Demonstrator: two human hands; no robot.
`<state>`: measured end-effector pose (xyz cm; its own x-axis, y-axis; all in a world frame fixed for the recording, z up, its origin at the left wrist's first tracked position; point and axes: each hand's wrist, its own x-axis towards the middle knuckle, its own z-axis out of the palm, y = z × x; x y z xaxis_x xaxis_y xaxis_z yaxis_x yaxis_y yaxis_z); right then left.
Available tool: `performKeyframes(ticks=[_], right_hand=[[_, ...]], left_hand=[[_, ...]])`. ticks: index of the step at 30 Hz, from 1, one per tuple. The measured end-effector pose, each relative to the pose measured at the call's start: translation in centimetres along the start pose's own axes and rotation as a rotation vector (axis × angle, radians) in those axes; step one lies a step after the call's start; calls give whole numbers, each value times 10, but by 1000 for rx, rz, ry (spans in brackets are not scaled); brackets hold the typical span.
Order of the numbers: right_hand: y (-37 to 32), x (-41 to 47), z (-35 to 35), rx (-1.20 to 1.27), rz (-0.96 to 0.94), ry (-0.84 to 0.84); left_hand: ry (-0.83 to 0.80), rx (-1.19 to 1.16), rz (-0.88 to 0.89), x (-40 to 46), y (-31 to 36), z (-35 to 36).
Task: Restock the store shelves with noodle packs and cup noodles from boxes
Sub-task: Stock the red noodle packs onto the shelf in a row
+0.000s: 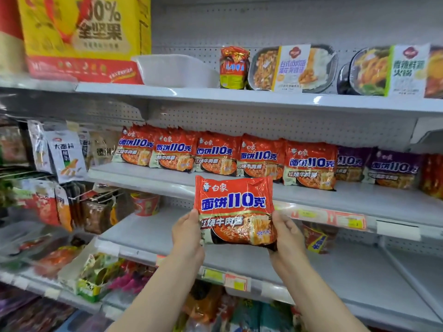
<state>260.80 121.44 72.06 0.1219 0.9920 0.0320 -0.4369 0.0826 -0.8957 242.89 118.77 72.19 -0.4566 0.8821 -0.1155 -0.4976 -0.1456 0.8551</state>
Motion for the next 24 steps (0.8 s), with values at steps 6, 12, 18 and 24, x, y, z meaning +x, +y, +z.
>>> performKeyframes(ticks=[6, 12, 18, 24], right_hand=[[-14, 57, 47, -75, -121, 67], [-23, 120, 95, -148, -212, 87], [-15, 167, 122, -267, -215, 164], [-3, 201, 155, -399, -254, 191]], left_hand=[[-106, 55, 77, 74, 54, 9], [-191, 166, 139, 153, 106, 16], [-249, 408, 203, 215, 125, 15], [-224, 520, 269, 272, 135, 12]])
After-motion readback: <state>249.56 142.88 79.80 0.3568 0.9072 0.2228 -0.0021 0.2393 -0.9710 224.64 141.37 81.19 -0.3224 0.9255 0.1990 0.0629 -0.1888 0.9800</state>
